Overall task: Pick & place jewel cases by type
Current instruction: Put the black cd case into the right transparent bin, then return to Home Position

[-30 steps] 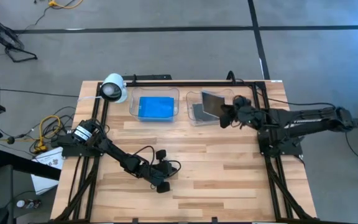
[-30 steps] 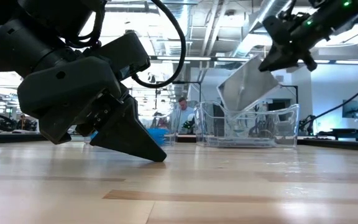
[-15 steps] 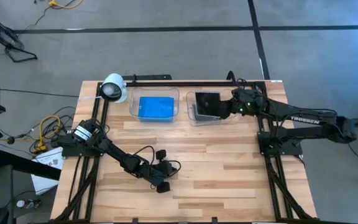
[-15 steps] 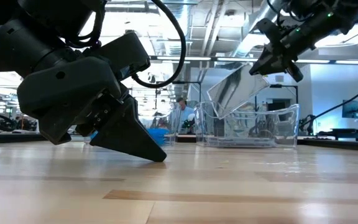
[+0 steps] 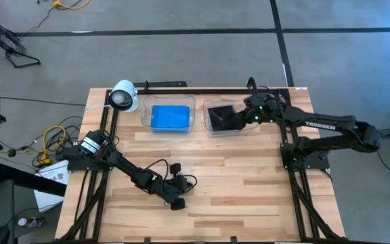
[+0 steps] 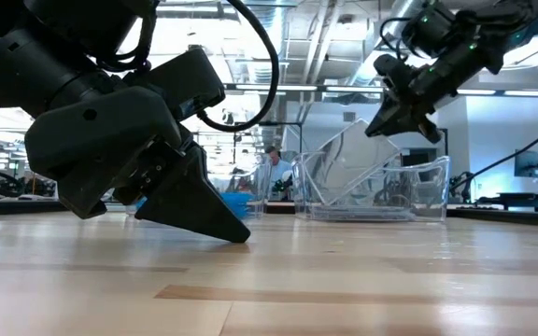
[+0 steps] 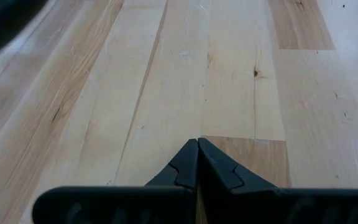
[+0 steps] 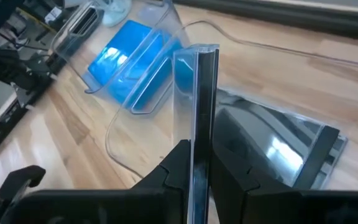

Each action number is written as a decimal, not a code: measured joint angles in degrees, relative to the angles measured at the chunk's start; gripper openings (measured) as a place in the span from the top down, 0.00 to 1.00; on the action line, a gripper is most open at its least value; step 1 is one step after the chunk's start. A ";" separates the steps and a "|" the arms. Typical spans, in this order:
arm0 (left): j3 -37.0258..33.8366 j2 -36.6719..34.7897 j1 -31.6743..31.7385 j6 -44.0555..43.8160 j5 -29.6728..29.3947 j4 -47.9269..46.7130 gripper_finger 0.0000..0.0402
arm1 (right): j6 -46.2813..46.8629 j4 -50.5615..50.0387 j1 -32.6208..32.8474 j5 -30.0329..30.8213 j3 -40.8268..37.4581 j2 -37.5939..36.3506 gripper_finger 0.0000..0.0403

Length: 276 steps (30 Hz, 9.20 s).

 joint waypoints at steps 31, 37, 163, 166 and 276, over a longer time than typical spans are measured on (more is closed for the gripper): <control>0.00 0.00 0.00 -0.02 -0.15 -0.07 1.00 | 2.58 0.81 -2.01 -1.14 0.00 0.90 0.69; 0.00 0.00 0.02 -0.01 -0.15 -0.07 1.00 | 2.56 0.04 -3.26 -0.14 0.69 0.90 0.66; -45.92 -112.33 8.98 34.88 4.98 -5.52 1.00 | -33.91 29.59 31.55 14.01 -34.08 -52.32 0.70; -45.92 -113.38 8.25 34.64 4.87 -7.40 1.00 | -33.91 26.73 31.07 13.21 -34.12 -57.33 0.70; -46.29 -113.26 24.52 28.07 25.57 -18.12 1.00 | -29.92 9.51 31.64 7.16 -34.21 -61.67 0.70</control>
